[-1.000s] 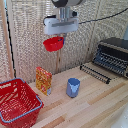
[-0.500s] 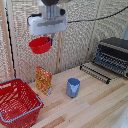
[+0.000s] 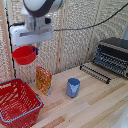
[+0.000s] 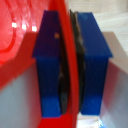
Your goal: Please locate the crimson dish within your space. Move your hand towards it gently. Tenderly hold the bowl carefully using your fingers and raise it. With caution, shift it towards the basket. Kindly let loose of the dish to drop it in the basket.
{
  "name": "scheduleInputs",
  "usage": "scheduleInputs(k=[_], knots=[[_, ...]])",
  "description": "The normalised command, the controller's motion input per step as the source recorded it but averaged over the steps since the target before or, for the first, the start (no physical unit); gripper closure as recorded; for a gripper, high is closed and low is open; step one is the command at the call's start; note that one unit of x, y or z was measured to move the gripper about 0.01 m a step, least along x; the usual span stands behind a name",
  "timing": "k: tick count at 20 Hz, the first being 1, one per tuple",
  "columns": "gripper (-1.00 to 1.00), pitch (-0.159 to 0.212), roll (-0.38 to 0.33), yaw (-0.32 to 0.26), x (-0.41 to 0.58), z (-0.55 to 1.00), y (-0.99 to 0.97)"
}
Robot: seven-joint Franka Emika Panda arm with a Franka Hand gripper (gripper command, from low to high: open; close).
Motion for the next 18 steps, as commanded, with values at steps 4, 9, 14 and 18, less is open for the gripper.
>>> scheduleInputs(k=[4,9,14,18], knots=[[1.00,-0.006,-0.064,0.001,0.000,-0.32,0.54],[1.00,-0.008,-0.119,0.000,0.026,-0.42,0.38],[1.00,-0.035,-0.109,0.005,0.082,-0.45,0.28],[1.00,-0.053,-0.036,0.029,0.101,-0.34,0.28]])
